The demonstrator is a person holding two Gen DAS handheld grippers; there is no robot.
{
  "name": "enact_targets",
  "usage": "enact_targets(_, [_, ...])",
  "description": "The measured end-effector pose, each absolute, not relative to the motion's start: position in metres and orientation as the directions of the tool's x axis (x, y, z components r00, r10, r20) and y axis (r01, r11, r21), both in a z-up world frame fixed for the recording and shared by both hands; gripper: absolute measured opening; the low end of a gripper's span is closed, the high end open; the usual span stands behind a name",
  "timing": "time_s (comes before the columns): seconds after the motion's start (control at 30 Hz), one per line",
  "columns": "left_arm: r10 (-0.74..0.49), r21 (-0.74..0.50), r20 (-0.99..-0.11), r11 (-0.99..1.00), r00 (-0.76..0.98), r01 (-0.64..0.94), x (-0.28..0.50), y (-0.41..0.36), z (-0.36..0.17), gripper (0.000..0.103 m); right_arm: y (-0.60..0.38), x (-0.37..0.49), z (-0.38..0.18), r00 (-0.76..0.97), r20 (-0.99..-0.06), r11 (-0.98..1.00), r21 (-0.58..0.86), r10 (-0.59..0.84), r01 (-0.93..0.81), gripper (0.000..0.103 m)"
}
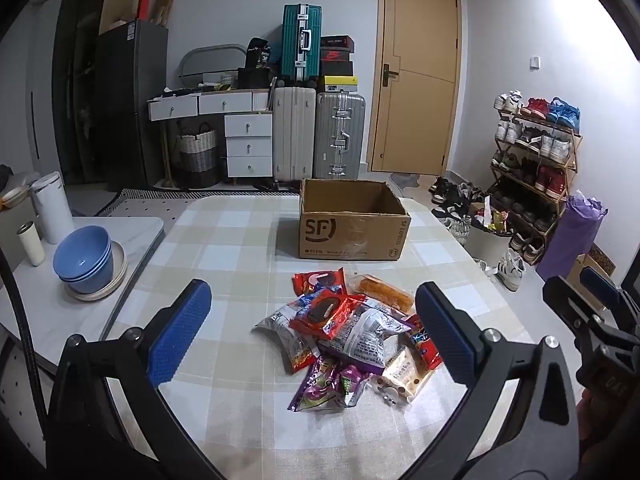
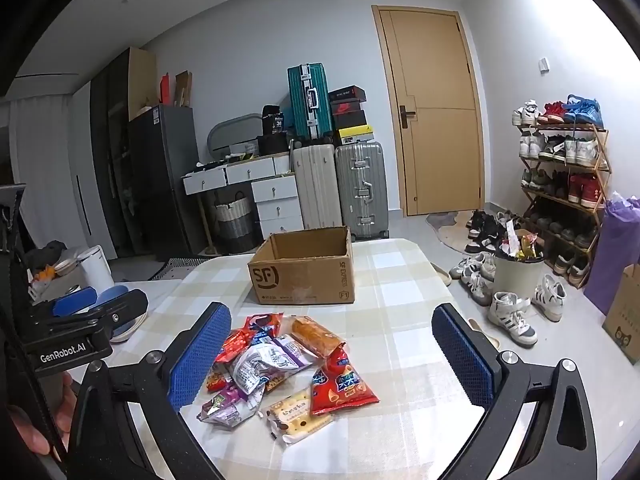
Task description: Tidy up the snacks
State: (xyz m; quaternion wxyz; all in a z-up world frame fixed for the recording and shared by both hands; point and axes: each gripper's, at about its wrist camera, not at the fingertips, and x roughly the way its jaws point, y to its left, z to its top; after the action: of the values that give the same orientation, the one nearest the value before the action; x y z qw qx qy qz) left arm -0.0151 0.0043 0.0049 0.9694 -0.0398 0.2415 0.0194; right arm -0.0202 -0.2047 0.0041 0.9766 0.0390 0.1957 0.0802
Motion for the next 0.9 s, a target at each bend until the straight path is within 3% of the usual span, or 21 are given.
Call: enact_targets(0.9, [-0.029, -0.088, -0.487, 0.996, 0.873, -0.016, -0.021, -0.004, -0.002, 0.102, -0.197, -0.020, -0.001, 0.896, -0.397, 0.979, 0.113, 0.201, -0.170, 0.102])
